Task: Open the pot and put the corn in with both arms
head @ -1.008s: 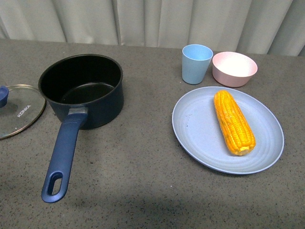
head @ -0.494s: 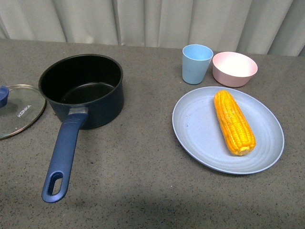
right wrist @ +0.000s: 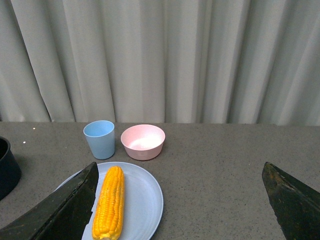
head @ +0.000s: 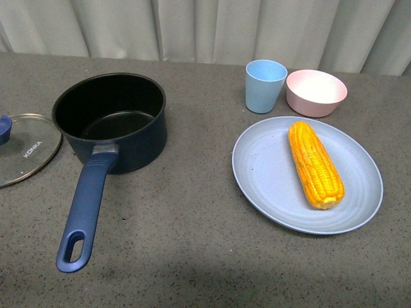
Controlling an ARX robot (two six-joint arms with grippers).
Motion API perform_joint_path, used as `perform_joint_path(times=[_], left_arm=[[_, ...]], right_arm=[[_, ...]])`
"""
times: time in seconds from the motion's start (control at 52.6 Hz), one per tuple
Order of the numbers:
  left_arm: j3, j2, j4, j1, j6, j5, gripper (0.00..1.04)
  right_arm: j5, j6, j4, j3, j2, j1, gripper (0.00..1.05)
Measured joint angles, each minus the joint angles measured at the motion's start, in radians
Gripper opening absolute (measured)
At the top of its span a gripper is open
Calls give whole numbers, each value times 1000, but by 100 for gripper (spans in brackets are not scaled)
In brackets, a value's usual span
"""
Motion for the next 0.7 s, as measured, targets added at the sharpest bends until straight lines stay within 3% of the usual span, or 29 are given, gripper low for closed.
perform_joint_path(times=[0.247,0.323,0.551,0.703], left_arm=[[0,-71,-71,0,0,0,4],[0,-199,-228,0,0,0,4],[0,-233,-241,0,0,0,4],[0,-234,-241,0,0,0,28]], right_arm=[[0,0,0,0,0,0,96],[0,0,0,0,0,0,96],[0,0,0,0,0,0,96],[15,-21,-47,14,16,1,96]])
